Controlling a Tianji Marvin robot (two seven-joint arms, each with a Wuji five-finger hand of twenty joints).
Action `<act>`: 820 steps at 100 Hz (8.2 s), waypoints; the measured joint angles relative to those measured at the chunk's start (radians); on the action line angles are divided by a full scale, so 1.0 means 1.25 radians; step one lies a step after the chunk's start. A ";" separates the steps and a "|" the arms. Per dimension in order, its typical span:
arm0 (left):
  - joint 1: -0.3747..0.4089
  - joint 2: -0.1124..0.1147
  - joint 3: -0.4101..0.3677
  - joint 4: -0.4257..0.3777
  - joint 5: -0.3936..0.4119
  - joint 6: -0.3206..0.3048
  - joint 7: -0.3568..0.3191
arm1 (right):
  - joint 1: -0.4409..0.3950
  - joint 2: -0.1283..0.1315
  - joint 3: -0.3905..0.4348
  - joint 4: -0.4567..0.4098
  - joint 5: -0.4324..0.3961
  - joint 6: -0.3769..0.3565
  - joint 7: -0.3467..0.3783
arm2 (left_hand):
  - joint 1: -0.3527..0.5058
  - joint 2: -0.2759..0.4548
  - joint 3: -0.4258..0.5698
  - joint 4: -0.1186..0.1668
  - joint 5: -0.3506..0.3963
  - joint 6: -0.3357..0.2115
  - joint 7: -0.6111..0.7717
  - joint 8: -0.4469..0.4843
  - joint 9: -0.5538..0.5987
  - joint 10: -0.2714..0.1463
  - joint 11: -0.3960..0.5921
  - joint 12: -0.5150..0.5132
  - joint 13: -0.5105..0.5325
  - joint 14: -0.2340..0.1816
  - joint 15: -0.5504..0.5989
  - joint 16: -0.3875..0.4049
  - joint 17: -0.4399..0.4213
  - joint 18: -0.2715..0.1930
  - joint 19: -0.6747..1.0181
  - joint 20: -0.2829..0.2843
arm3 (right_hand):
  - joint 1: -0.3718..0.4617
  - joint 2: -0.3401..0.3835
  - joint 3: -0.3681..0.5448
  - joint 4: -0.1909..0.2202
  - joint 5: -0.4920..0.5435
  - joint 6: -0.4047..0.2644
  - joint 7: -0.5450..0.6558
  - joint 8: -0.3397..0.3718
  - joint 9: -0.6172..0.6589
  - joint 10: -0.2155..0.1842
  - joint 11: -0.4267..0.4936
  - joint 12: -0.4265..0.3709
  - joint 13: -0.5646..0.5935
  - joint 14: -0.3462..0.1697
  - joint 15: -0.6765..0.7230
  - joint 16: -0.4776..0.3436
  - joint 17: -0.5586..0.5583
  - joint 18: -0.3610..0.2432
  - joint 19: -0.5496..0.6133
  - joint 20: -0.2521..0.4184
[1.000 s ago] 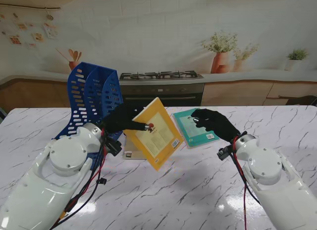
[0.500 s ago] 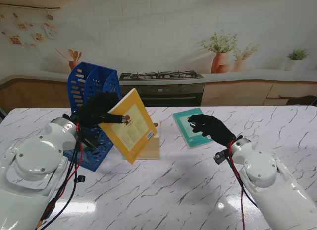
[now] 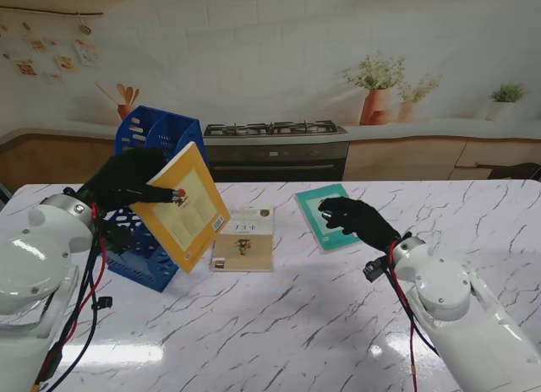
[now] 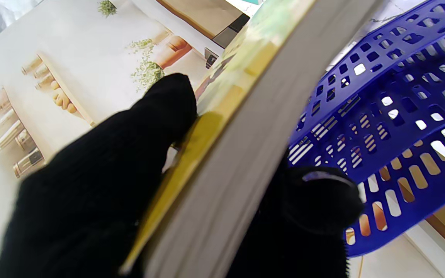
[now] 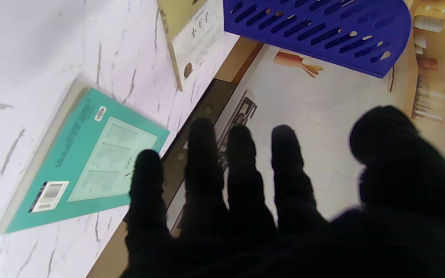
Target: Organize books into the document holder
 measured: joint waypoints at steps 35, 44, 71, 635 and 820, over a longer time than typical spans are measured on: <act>0.023 0.008 -0.070 -0.027 0.091 0.027 -0.031 | 0.009 -0.001 -0.012 0.017 0.011 -0.005 0.006 | 0.000 -0.008 0.000 0.000 0.000 -0.017 0.000 0.000 0.001 -0.010 -0.002 0.003 0.000 -0.003 0.010 0.000 0.000 -0.007 0.000 0.002 | 0.000 0.000 0.000 0.000 0.000 0.000 0.000 0.000 0.000 0.000 0.000 0.000 0.000 0.000 0.000 0.000 0.000 0.000 0.000 0.000; 0.019 0.008 -0.082 -0.029 0.089 0.050 -0.030 | 0.010 -0.001 -0.013 0.018 0.010 -0.006 0.005 | 0.000 -0.008 0.000 0.000 0.001 -0.017 0.000 0.000 0.001 -0.012 -0.002 0.003 0.000 -0.003 0.010 0.000 0.000 -0.007 0.000 0.002 | 0.000 0.000 0.000 0.000 0.000 0.000 0.000 0.000 0.000 -0.001 0.000 0.000 0.000 0.000 0.000 0.000 0.000 0.000 0.000 0.000; -0.009 0.020 -0.099 -0.024 0.155 0.073 -0.072 | 0.009 -0.001 -0.013 0.018 0.008 -0.003 0.006 | 0.000 -0.008 0.000 0.000 0.001 -0.020 0.000 0.001 0.001 -0.016 -0.002 0.004 0.000 -0.005 0.016 0.000 0.000 -0.009 0.000 0.004 | 0.000 0.000 0.000 0.000 0.000 0.000 0.000 0.000 0.000 -0.001 0.000 0.000 0.000 0.000 0.000 0.000 0.000 0.000 0.000 0.000; -0.126 -0.052 0.314 0.349 -0.088 -0.333 0.231 | -0.085 0.005 0.054 -0.032 -0.092 -0.007 -0.029 | -0.084 0.339 -0.419 0.019 -0.120 -0.027 -0.652 -0.780 -0.402 0.008 -0.002 -0.397 -0.509 0.132 -0.604 -0.262 -0.763 0.062 -0.627 0.048 | 0.024 -0.034 0.043 0.000 0.051 0.000 0.017 0.000 0.024 -0.003 0.072 0.058 0.001 0.000 -0.001 0.000 -0.010 0.000 -0.031 -0.017; -0.059 -0.050 0.359 0.474 -0.122 -0.348 0.221 | 0.268 0.086 -0.219 0.202 -0.324 0.056 0.334 | -0.077 0.369 -0.428 0.019 -0.112 -0.015 -0.641 -0.780 -0.402 0.008 -0.002 -0.398 -0.550 0.134 -0.604 -0.261 -0.814 0.060 -0.628 0.030 | 0.196 0.229 -0.348 0.001 0.058 0.123 -0.078 -0.098 -0.038 0.014 -0.095 -0.178 -0.192 -0.080 -0.193 -0.266 -0.137 -0.118 -0.170 -0.411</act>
